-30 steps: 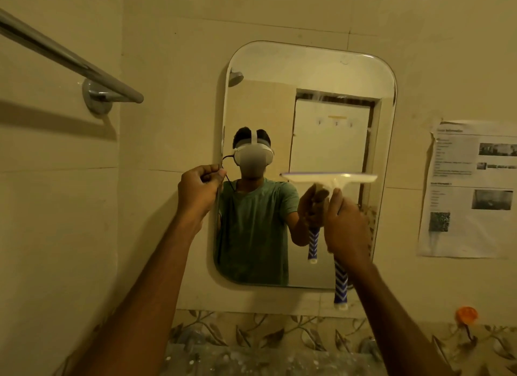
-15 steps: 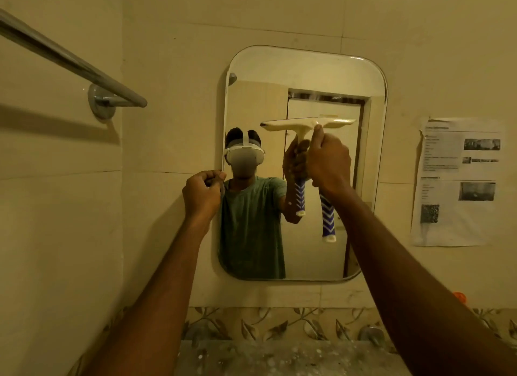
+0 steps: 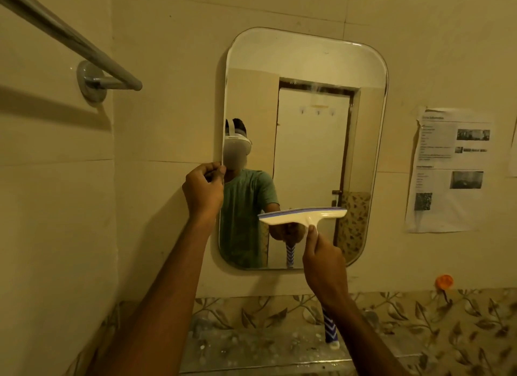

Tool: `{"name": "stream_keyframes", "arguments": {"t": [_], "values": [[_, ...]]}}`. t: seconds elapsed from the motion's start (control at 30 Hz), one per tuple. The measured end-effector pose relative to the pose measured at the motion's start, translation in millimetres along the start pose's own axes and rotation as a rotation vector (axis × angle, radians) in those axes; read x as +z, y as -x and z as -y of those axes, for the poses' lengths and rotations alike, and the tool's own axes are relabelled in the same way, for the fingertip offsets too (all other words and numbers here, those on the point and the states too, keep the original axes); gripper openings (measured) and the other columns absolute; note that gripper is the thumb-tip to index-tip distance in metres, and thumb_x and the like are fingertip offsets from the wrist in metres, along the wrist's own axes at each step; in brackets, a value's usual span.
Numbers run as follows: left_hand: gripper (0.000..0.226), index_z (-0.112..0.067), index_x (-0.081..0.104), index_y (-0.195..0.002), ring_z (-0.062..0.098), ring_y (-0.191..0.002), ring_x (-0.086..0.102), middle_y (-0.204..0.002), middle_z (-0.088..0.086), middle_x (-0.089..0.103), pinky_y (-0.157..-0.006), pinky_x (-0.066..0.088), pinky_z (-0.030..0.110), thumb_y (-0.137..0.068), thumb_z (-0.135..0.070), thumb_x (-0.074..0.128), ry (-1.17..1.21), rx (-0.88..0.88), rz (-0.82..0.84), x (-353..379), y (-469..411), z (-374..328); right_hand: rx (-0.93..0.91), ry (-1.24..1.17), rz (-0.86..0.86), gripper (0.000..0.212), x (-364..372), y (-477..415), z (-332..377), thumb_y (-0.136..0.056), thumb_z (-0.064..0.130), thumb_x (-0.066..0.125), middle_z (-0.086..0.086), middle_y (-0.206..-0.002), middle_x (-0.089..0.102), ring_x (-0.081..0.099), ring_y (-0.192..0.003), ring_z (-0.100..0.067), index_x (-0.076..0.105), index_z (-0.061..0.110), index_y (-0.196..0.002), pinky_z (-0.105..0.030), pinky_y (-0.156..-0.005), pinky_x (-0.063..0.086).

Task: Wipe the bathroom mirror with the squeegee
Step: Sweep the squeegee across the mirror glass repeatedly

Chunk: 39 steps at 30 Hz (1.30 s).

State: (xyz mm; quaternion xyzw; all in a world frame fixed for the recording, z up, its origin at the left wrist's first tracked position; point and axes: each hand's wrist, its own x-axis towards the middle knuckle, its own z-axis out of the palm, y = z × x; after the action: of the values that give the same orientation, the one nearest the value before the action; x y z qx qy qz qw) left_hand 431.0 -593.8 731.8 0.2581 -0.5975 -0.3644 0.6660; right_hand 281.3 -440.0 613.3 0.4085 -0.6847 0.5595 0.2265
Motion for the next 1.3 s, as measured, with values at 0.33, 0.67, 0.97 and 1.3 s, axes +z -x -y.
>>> {"name": "stream_keyframes", "arguments": {"t": [0.33,0.67,0.97,1.3], "values": [[0.014,-0.020,0.066,-0.106,0.012,-0.091,0.063,-0.089,-0.010,0.064,-0.080,0.052,0.026,-0.092,-0.020,0.062,-0.018,-0.116,0.114,-25,34,46,-0.624,0.561,0.347,0.031,4,-25,18,-0.102,0.050,0.030,0.008,-0.054,0.041,0.038,-0.040,-0.005,0.037,0.031,-0.079,-0.018,-0.042,0.032],[0.015,-0.021,0.068,-0.103,0.013,-0.096,0.064,-0.099,-0.001,0.070,-0.076,0.052,0.024,-0.090,-0.026,0.064,0.026,-0.157,0.007,-11,39,50,-0.569,0.684,0.321,0.066,-52,-62,-59,-0.092,0.066,0.006,0.008,-0.048,0.042,0.040,-0.041,-0.003,0.055,0.030,-0.066,-0.019,-0.041,0.027],[0.030,-0.012,0.059,-0.122,0.010,-0.094,0.057,-0.105,-0.003,0.061,-0.065,0.046,0.014,-0.092,-0.017,0.061,-0.033,-0.109,-0.004,-8,55,54,-0.572,0.611,0.309,0.035,-55,-48,-69,-0.099,0.047,0.042,0.010,-0.049,0.043,0.042,-0.036,-0.003,0.062,0.028,-0.078,-0.017,-0.035,0.036],[0.030,-0.010,0.057,-0.124,0.010,-0.095,0.052,-0.117,0.006,0.061,-0.053,0.041,0.010,-0.095,-0.011,0.056,-0.140,-0.112,-0.104,6,57,52,-0.856,0.732,0.578,0.034,-29,-52,-38,-0.101,0.041,0.033,-0.001,-0.068,0.050,0.046,-0.050,-0.013,0.040,0.035,-0.133,-0.027,-0.044,0.031]]}}
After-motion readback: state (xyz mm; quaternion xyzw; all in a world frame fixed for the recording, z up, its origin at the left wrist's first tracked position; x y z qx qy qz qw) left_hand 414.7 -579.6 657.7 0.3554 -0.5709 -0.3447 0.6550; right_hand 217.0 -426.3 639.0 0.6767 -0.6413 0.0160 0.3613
